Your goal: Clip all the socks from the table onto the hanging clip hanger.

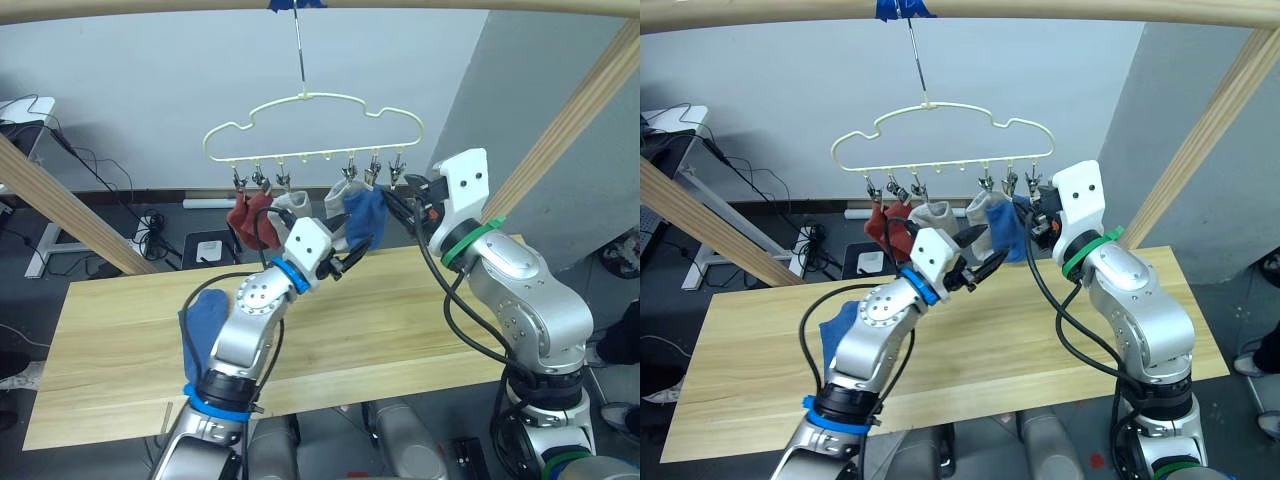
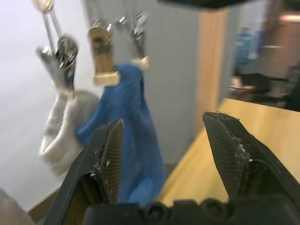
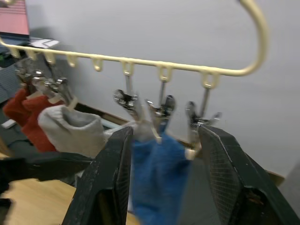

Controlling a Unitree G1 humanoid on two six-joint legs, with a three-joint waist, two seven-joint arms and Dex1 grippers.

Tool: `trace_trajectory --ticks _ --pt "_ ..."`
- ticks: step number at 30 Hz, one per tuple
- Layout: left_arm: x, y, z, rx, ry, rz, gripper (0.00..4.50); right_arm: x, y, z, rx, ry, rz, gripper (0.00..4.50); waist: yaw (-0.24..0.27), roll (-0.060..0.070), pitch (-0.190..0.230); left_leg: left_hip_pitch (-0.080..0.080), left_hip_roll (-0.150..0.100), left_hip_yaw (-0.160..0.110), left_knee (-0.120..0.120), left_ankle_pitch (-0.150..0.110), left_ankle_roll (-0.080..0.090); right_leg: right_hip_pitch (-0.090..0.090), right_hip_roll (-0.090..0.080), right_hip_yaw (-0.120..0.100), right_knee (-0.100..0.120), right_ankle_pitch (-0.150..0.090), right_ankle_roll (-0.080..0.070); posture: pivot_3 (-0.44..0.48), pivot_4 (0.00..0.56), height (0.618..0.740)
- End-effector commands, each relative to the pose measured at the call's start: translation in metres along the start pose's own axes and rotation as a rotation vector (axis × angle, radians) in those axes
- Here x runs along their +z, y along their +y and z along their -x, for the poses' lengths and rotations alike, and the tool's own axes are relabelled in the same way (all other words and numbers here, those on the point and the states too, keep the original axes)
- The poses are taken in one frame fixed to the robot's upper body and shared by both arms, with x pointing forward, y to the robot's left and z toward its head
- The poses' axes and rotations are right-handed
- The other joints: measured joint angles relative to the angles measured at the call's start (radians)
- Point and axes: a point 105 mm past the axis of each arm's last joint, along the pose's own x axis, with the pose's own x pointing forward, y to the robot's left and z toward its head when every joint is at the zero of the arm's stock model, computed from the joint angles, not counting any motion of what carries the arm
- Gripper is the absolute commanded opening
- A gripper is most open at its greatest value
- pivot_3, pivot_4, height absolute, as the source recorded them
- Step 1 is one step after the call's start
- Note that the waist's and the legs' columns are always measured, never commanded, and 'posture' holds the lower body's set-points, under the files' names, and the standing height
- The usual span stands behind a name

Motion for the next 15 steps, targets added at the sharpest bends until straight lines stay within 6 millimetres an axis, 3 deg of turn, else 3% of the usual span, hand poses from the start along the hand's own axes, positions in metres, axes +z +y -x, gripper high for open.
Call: trace_trajectory --ticks 1,3,11,15 --pt "0.022 -0.001 0.007 -0.070 -0.040 0.001 3.01 0.007 -0.007 0.000 -0.069 -0.050 0.003 1.35 -0.001 0.000 0.000 0.000 0.000 0.000 0.000 0.000 0.000 0.000 0.000 0.000 0.000 0.000 0.000 -0.212 0.266 0.740" --pt "0.027 0.003 0.012 -0.090 -0.027 -0.005 3.01 0.003 -0.007 -0.004 -0.091 -0.036 -0.006 0.68 0.000 0.000 0.000 0.000 0.000 0.000 0.000 0.000 0.000 0.000 0.000 0.000 0.000 0.000 0.000 -0.204 0.264 0.740" --pt "0.038 0.018 0.017 -0.093 -0.004 -0.050 3.01 -0.007 -0.016 -0.018 -0.169 -0.014 -0.039 0.68 0.005 0.000 0.000 0.000 0.000 0.000 0.000 0.000 0.000 0.000 0.000 0.000 -0.001 0.000 0.000 -0.183 0.260 0.740" --pt "0.037 0.019 0.017 -0.089 0.001 -0.054 3.01 -0.008 -0.017 -0.020 -0.172 -0.015 -0.049 1.92 0.006 0.000 0.000 -0.001 0.000 0.000 0.000 0.000 0.000 0.000 0.000 0.000 -0.001 0.000 0.000 -0.184 0.260 0.740"
